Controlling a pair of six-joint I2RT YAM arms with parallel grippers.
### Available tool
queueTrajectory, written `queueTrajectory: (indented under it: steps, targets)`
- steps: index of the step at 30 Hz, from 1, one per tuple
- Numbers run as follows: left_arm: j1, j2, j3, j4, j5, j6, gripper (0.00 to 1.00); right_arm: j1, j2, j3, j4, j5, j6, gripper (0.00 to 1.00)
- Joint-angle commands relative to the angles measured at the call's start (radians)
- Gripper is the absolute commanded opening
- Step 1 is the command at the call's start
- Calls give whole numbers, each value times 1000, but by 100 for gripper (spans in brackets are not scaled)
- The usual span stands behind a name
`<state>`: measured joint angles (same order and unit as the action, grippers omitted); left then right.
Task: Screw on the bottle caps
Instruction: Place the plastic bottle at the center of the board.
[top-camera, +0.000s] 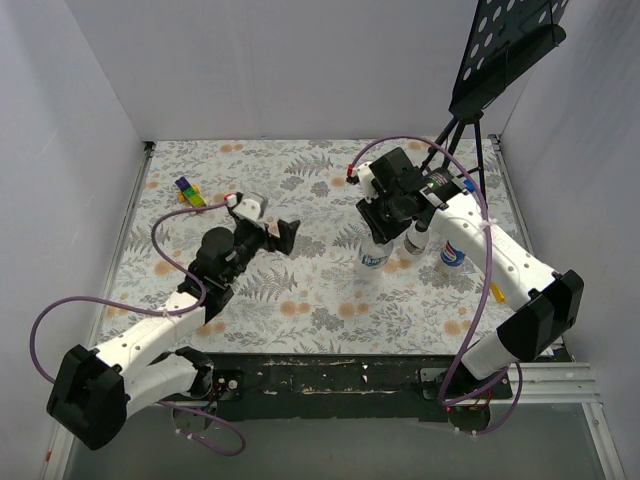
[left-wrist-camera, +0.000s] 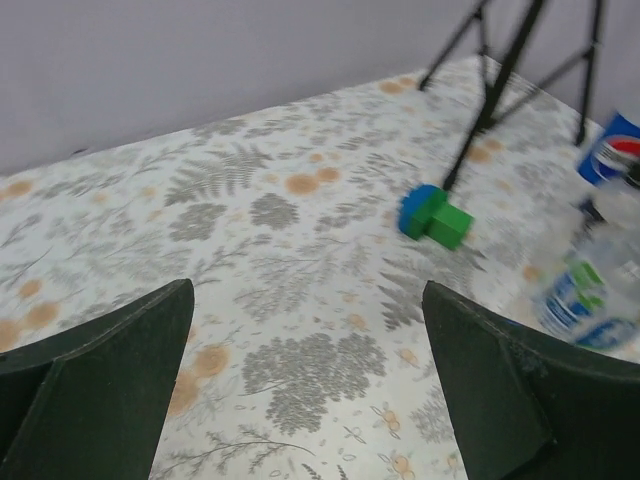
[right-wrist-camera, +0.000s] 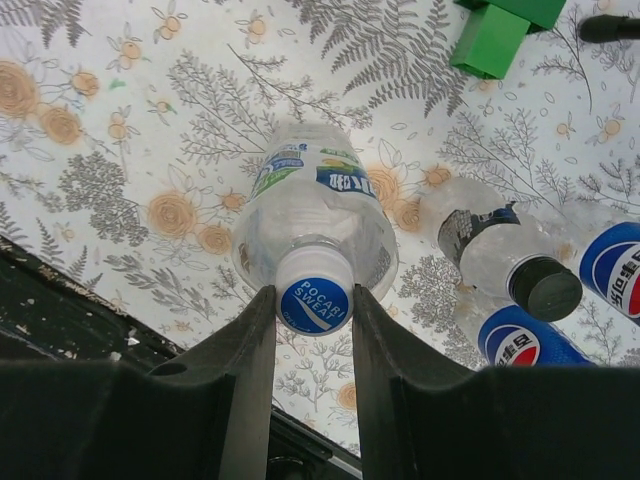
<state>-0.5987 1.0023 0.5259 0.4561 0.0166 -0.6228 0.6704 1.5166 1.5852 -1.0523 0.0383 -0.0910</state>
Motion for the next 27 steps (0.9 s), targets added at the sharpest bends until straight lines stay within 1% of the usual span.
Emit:
queueTrajectory:
  steps: [1, 6, 7, 8, 9, 13, 16, 18, 19, 22, 25, 27]
  targets:
    - [108, 5, 75, -71, -214, -244, 98, -11, 5, -30, 43, 64, -9, 1]
    - [123, -10, 62, -54, -360, -210, 98, -11, 10, -68, 64, 60, 2, 1]
    - [123, -17, 51, -34, -372, -187, 98, -11, 8, -73, 69, 58, 4, 5]
    - [123, -30, 45, -21, -371, -160, 98, -11, 7, -76, 74, 57, 4, 11]
    - [123, -39, 34, 2, -379, -138, 98, -11, 5, -74, 74, 54, 4, 19]
    - [123, -85, -6, 70, -405, -120, 98, -11, 19, -42, 71, 48, -6, 47]
    - [123, -117, -40, 107, -402, -95, 98, -11, 36, -7, 61, 46, -10, 60]
    - [123, -134, -47, 113, -409, -80, 98, -11, 39, 19, 58, 46, -10, 66]
    - [123, -137, -47, 116, -412, -71, 98, -11, 34, 27, 61, 51, -10, 71]
    - [123, -140, -46, 119, -440, -65, 98, -14, -16, 27, 95, 93, 8, 80]
    - [123, -149, -52, 162, -470, -84, 98, -35, -128, -17, 162, 141, 43, 84]
    - [122, -160, -53, 185, -509, -101, 98, -63, -223, -88, 254, 188, 75, 86]
